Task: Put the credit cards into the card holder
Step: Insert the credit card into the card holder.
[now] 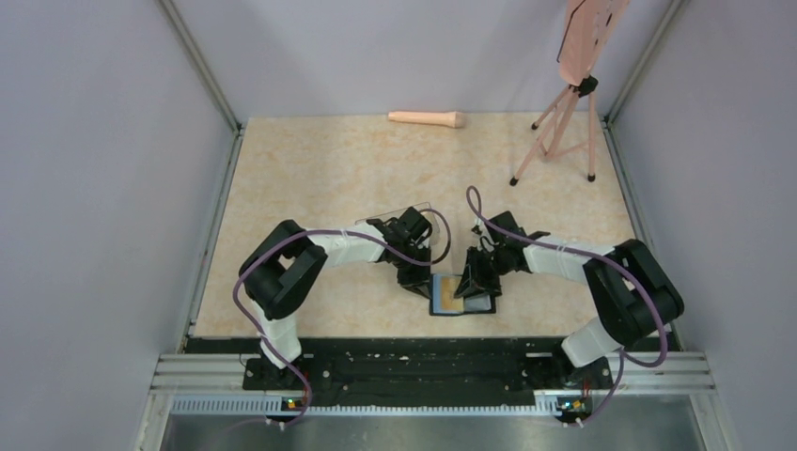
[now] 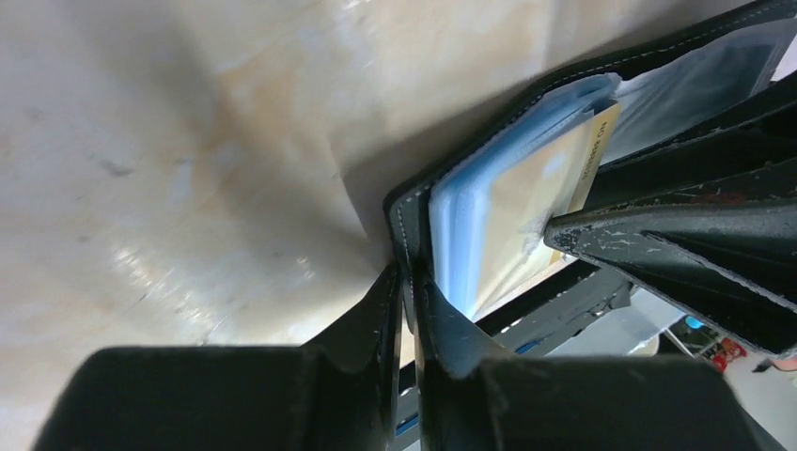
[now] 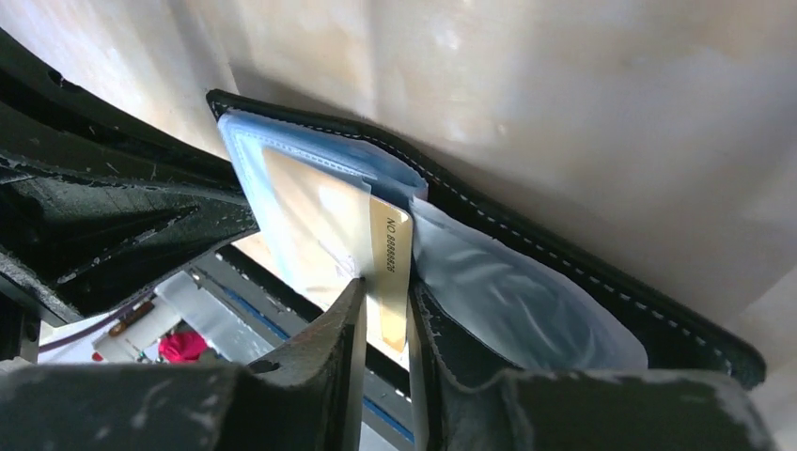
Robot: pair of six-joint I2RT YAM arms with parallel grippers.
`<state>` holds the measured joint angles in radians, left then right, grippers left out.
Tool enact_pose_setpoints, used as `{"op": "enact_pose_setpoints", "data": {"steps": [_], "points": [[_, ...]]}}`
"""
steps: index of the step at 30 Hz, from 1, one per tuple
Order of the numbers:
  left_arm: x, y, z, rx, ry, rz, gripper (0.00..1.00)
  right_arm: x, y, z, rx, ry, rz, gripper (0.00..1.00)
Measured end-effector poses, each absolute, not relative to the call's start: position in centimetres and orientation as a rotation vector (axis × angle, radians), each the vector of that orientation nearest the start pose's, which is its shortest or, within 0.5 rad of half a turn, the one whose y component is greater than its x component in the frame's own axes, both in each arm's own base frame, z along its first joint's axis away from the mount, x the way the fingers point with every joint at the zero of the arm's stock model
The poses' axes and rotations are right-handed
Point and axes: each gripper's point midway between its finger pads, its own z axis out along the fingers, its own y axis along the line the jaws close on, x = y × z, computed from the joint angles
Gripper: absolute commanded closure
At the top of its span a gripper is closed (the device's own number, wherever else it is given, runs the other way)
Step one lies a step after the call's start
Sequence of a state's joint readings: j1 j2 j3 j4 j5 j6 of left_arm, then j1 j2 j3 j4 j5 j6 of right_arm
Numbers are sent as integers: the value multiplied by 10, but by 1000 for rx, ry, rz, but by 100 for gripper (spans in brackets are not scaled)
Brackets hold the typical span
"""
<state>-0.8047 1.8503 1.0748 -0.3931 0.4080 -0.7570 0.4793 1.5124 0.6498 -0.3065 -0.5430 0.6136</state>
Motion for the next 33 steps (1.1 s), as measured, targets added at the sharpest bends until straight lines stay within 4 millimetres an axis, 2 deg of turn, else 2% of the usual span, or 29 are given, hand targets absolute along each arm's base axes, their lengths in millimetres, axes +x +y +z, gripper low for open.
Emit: {"op": "enact_pose_setpoints", "data": {"steps": [5,10,18,21,24,28,30,33], "points": [[187,-317,21,186,3025,-754,83,181,238,23,-16,2937,1038,89],[187,-299,20,194,3031,-623,74,188,260,26,-99,2938,1055,83],[195,-286,27,214,3008,-493,60,197,268,34,-169,2940,1001,57],[198,-288,37,226,2977,-510,51,200,266,38,-197,2942,968,49],[200,-295,49,226,2944,-582,49,200,262,40,-221,2961,928,44],[205,-307,60,185,2895,-754,50,198,256,40,-247,2978,885,48],[206,-309,61,134,2883,-852,53,195,253,39,-249,2994,866,57],[206,-308,55,50,2888,-953,59,194,251,38,-262,3000,859,79]]}}
